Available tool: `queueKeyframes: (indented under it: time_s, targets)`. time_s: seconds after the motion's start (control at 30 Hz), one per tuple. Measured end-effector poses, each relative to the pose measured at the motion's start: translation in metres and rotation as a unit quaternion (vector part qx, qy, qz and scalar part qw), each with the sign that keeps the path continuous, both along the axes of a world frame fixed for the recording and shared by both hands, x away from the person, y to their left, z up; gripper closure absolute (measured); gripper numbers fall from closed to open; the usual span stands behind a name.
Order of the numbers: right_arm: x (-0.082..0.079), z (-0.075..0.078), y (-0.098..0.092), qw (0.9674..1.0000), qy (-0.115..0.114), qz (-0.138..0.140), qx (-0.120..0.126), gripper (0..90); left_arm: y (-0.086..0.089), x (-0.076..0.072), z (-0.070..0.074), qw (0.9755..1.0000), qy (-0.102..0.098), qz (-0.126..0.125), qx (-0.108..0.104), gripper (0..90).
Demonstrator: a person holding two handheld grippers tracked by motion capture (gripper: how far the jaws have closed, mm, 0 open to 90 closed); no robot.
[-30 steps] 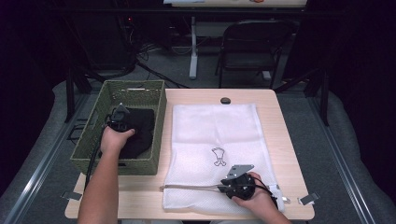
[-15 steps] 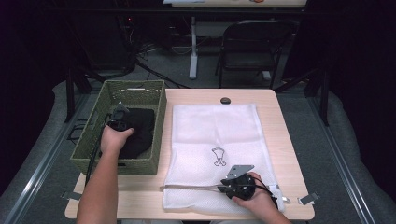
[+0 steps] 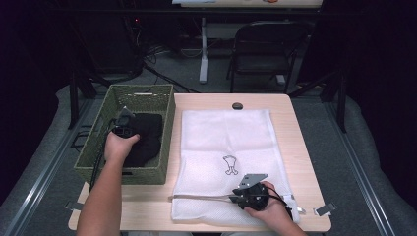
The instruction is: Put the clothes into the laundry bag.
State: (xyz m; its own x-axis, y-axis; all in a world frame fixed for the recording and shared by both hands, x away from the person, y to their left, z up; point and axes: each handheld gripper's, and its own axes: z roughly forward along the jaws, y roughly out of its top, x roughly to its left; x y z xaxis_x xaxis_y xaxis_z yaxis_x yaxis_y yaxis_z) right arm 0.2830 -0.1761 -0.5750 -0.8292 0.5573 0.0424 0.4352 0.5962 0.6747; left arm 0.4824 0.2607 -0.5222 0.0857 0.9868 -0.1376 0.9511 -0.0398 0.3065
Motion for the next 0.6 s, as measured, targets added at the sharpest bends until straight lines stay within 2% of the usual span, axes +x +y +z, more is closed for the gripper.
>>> queueKeyframes:
  time_s: [0.43,0.6]
  targets:
    - [0.0,0.0,0.0,1.0,-0.001,0.001,0.0,69.4,0.001,-0.003,0.016,0.9997,-0.02,-0.009,0.01,61.6]
    - [0.0,0.0,0.0,1.0,-0.003,0.002,-0.001,69.3,0.001,-0.003,0.021,0.9997,-0.02,-0.009,0.01,61.7]
